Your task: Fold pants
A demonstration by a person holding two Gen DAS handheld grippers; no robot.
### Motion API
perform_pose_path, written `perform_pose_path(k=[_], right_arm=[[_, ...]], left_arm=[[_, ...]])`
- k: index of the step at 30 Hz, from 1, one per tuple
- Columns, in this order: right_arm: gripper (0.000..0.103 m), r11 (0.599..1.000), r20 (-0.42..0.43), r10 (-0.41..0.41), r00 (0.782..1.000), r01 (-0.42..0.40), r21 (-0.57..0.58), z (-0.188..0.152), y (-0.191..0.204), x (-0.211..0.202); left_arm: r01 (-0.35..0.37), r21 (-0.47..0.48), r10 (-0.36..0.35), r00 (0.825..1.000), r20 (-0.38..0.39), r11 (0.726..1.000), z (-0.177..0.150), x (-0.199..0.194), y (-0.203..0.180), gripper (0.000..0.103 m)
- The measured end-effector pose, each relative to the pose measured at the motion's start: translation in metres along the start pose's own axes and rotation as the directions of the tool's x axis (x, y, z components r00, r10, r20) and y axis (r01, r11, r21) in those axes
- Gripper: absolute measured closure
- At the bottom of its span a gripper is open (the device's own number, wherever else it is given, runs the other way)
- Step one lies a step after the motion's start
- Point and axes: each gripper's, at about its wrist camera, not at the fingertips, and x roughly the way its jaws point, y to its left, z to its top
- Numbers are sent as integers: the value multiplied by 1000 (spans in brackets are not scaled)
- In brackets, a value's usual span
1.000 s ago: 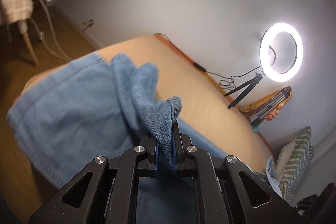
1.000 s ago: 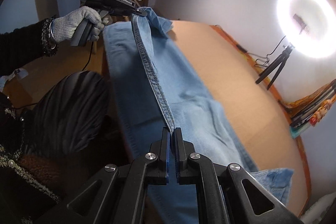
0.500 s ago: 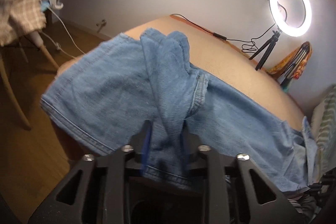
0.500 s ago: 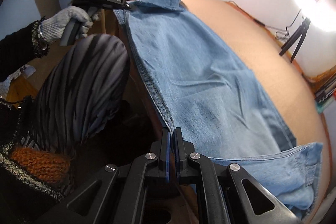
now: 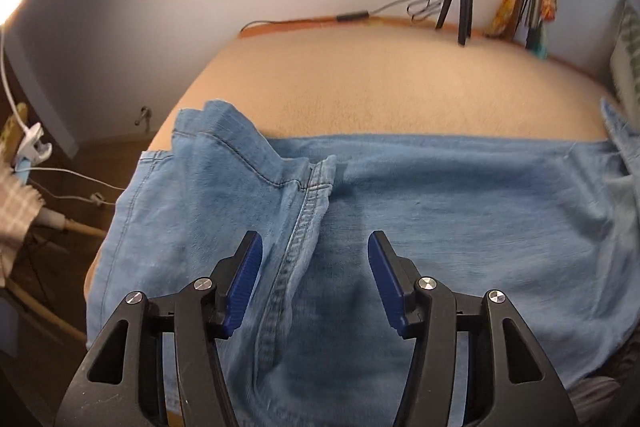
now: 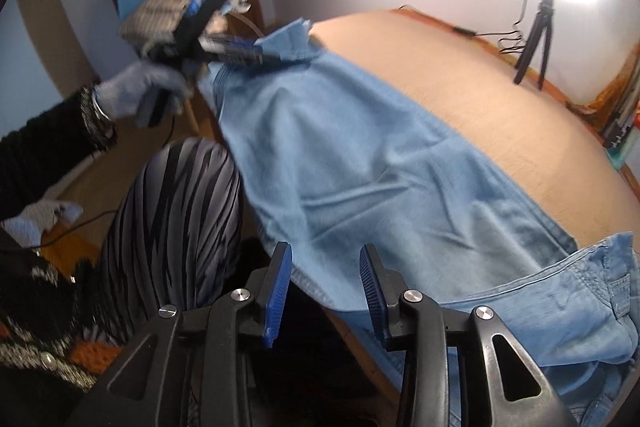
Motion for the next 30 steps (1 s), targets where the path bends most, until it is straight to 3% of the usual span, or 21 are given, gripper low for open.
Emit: perform_pose_path(k=[2, 5, 8, 9, 10, 12, 15, 18, 21, 23, 26, 30], right_arm=[[66, 999, 34, 24, 999, -25, 37, 2, -3, -6], [66, 999, 55, 13, 998, -15, 47, 7, -7, -13], [66, 998, 66, 9, 998, -12, 56, 14, -11, -14], [66, 998, 68, 10, 998, -14, 62, 17, -11, -14], [66, 998, 72, 12, 997, -17, 67, 20, -12, -12], [66, 997, 81, 9, 997, -15, 73, 25, -12, -9], [66, 997, 92, 11, 996, -18, 75, 33, -12, -4], [66, 998, 101, 12, 995, -19, 67, 42, -10, -1], [66, 998, 110, 22, 994, -28, 59, 53, -9, 5], [66, 998, 111, 30, 993, -35, 49, 60, -6, 10], [66, 999, 97, 38, 995, -40, 20, 72, 1, 20], [66, 999, 86, 53, 995, -53, -3, 84, 8, 32]], left_arm=[[-24, 9, 24, 1000, -18, 1000, -1, 11, 0, 49], [-3, -28, 2, 1000, -21, 1000, -2, 19, 7, 50], [8, -41, -8, 1000, -11, 999, -1, 23, 11, 67], [13, -45, -13, 1000, -3, 999, -2, 23, 13, 82], [24, -58, -23, 1000, 4, 998, -3, 23, 16, 88], [63, -119, -60, 998, 27, 991, -6, 21, 27, 97], [140, -255, -121, 989, 91, 957, -13, 10, 51, 99], [186, -374, -126, 976, 180, 909, -28, -10, 77, 99], [265, -529, -117, 948, 296, 806, -56, -35, 113, 99], [285, -591, -87, 937, 339, 754, -76, -46, 130, 99], [308, -667, -60, 928, 368, 679, -105, -52, 153, 99], [353, -710, -86, 920, 384, 610, -127, -45, 173, 100]])
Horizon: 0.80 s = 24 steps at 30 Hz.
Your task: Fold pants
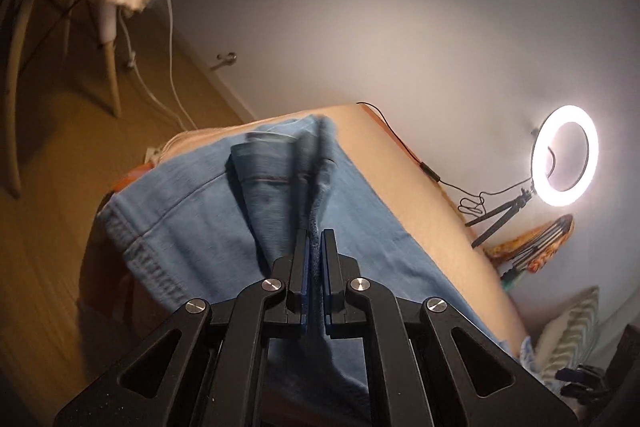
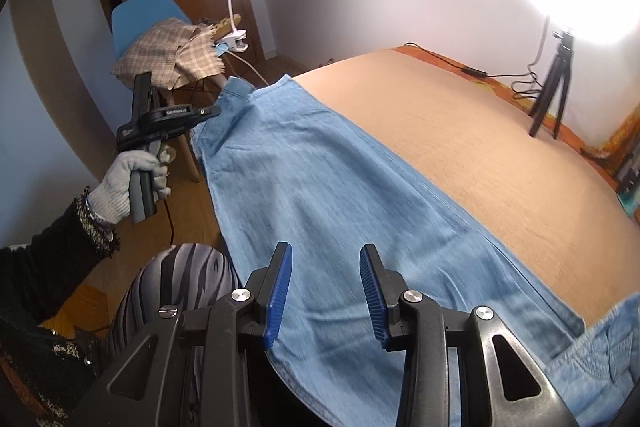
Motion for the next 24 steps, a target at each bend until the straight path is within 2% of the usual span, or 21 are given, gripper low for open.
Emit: perform_pose_path(k=[2, 3, 4, 6, 9, 11, 13, 14, 15, 16, 19, 20, 24], right_arm=[[66, 1000, -5, 5, 1000, -5, -7, 4, 3, 6], [66, 1000, -7, 7, 1000, -7, -9, 6, 4, 8], [66, 1000, -9, 6, 1000, -6, -11, 8, 6, 11], [66, 1000, -12, 6, 1000, -6, -12, 9, 6, 13], [66, 1000, -22, 5, 1000, -5, -13, 10, 6, 18], [66, 1000, -29, 1, 1000, -2, -12, 10, 5, 21], [66, 1000, -38, -7, 999, 7, -1, 9, 2, 24], [66, 1000, -40, -8, 999, 8, 5, 8, 1, 24], [66, 1000, -40, -10, 999, 11, 12, 6, -1, 23], [66, 1000, -37, -15, 999, 16, 18, 4, -3, 22], [66, 998, -23, -40, 999, 41, 41, -3, -8, 12], [66, 997, -17, -46, 999, 47, 54, -5, -11, 9], [66, 984, 24, -85, 996, 81, 157, -18, -31, -15]], left_arm=[[4, -57, -5, 1000, -12, 998, 0, -1, 11, 97], [6, -85, -8, 1000, -19, 996, 1, 3, 14, 87], [10, -112, -12, 1000, -22, 994, 3, 3, 18, 72], [-6, -156, 3, 1000, -17, 988, 6, 1, 23, 61], [20, -188, -23, 1000, -16, 982, 6, -3, 26, 61], [2, -146, -1, 1000, 4, 989, 7, -8, 24, 61], [-29, -133, 31, 999, 11, 991, 8, -1, 22, 66], [-32, -152, 33, 999, 6, 988, 9, 0, 28, 71], [-23, -163, 24, 1000, 6, 986, 10, 0, 33, 93], [-29, -159, 30, 1000, 6, 987, 11, 0, 34, 97], [-82, -76, 85, 996, 35, 994, 12, -5, 25, 97], [-137, -36, 138, 990, 39, 990, 11, -5, 22, 97], [-200, -21, 200, 980, 2, 980, 7, 0, 30, 97]])
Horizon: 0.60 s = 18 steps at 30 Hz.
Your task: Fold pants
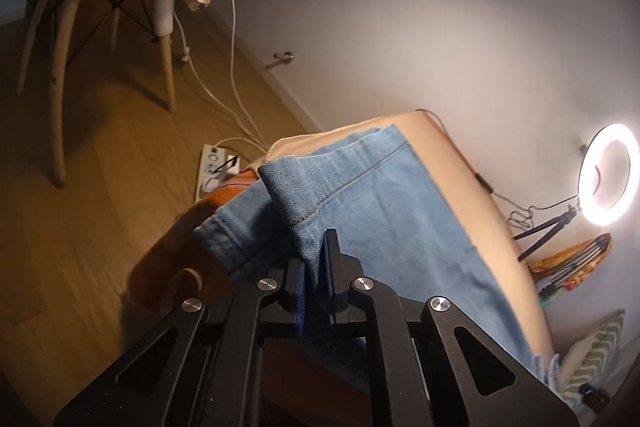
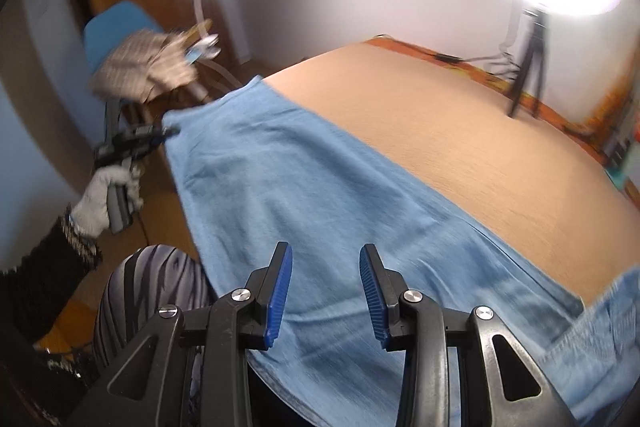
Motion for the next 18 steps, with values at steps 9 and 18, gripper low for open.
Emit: perform_pose_path(k=[9, 18], right_arm=[[46, 968, 112, -155, 981, 129, 216, -33, -40, -65], [30, 861, 137, -321, 937, 229, 454, -89, -84, -107]], left_arm=[[-1, 142, -4, 999, 35, 990, 19, -22, -29, 72], [294, 408, -264, 956, -130, 864, 13, -23, -165, 45]])
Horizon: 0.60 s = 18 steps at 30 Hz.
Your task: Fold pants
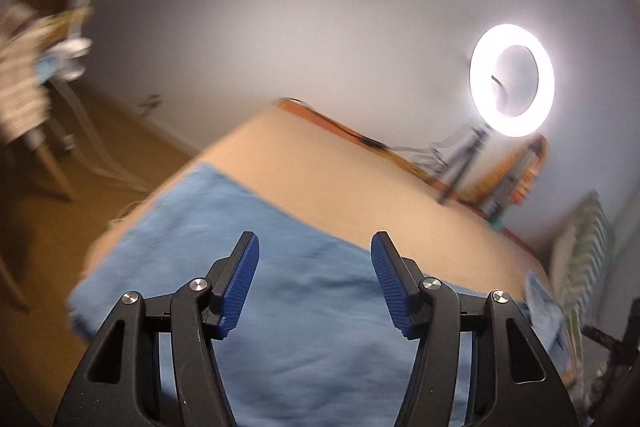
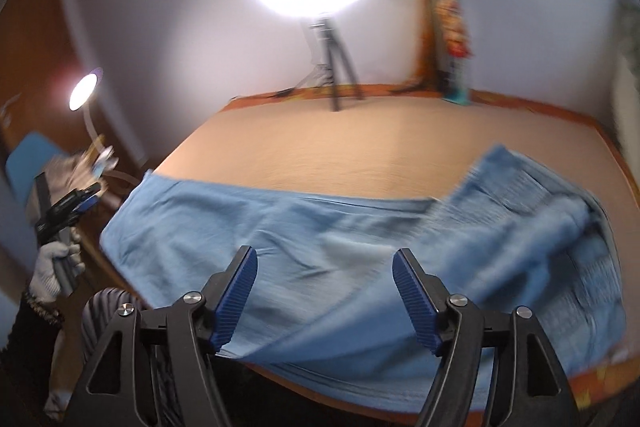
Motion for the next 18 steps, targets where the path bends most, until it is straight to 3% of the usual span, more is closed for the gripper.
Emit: perform_pose_path(k=[3, 7, 11, 14, 18], right_arm=[[30, 995, 17, -55, 998, 54, 82, -9, -29, -10], [27, 979, 28, -121, 992, 115, 169, -19, -68, -23], [25, 958, 34, -204, 978, 193, 214, -21, -105, -34], [25, 938, 39, -241, 970, 223, 265, -24, -138, -43], [25, 906, 32, -275, 961, 248, 342, -27, -180, -53]], left_arm=[[115, 49, -111, 991, -80, 992, 10, 24, -44, 45], [244, 88, -223, 954, -199, 966, 17, 59, -106, 45], [361, 139, -306, 900, -310, 922, 15, 88, -174, 45], [421, 180, -336, 867, -367, 889, 6, 101, -219, 43], [476, 167, -363, 817, -448, 864, -9, 125, -272, 40]])
